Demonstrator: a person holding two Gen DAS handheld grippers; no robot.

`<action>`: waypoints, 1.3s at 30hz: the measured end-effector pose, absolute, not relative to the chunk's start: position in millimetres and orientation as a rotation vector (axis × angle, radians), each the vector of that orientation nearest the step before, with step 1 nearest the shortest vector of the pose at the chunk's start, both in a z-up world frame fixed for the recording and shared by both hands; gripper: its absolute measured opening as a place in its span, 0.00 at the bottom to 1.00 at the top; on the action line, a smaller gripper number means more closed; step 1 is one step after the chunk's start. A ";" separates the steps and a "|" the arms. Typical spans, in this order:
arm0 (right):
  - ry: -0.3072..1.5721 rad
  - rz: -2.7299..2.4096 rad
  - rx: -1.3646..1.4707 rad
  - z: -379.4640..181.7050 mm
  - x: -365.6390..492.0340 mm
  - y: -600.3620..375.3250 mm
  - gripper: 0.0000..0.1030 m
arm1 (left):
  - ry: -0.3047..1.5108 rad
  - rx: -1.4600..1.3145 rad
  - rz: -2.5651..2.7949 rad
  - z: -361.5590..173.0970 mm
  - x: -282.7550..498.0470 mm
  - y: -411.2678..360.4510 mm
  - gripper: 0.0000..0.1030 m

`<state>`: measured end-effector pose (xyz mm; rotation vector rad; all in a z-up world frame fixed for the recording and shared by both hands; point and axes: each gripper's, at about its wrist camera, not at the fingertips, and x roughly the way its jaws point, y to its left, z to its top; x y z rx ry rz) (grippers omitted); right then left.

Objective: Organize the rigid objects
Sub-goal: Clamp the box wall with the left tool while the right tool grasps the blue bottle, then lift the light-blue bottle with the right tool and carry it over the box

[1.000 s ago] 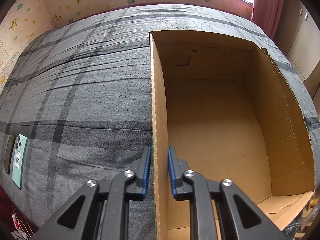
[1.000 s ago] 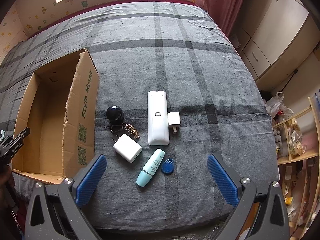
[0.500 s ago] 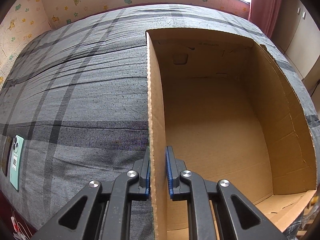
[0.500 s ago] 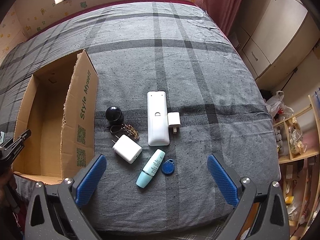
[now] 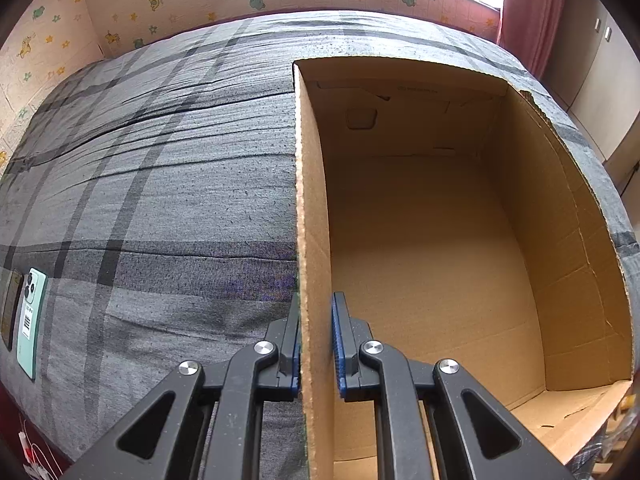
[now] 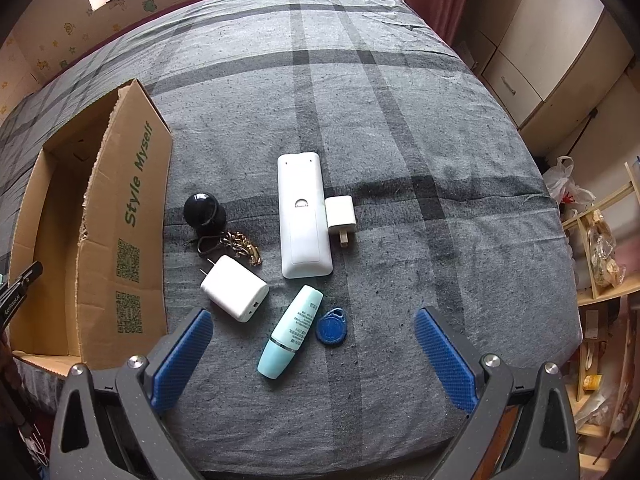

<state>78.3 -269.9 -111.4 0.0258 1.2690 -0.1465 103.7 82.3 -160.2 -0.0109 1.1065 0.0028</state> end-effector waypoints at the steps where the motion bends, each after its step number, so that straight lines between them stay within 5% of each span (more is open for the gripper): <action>1: 1.275 -0.150 0.024 -116.3 78.1 -269.6 1.00 | 1.107 -0.007 0.002 -160.2 103.6 82.2 0.13; 15: 1.360 -0.194 0.049 -181.7 74.0 -269.3 0.95 | 1.106 0.010 0.004 -159.8 103.9 79.7 0.13; 22: 1.400 -0.171 0.089 -194.7 73.9 -267.7 0.75 | 1.105 0.021 0.007 -159.3 103.3 78.2 0.13; 27: 1.398 -0.153 0.129 -201.5 75.8 -269.6 0.42 | 1.107 0.022 0.009 -159.6 103.6 78.0 0.13; 28: 1.396 -0.158 0.136 -201.6 75.6 -270.3 0.28 | 1.107 0.024 0.009 -159.5 103.6 77.9 0.13; 39: 1.364 -0.134 0.092 -174.7 74.5 -267.3 0.26 | 1.110 0.030 0.014 -159.6 104.5 75.9 0.13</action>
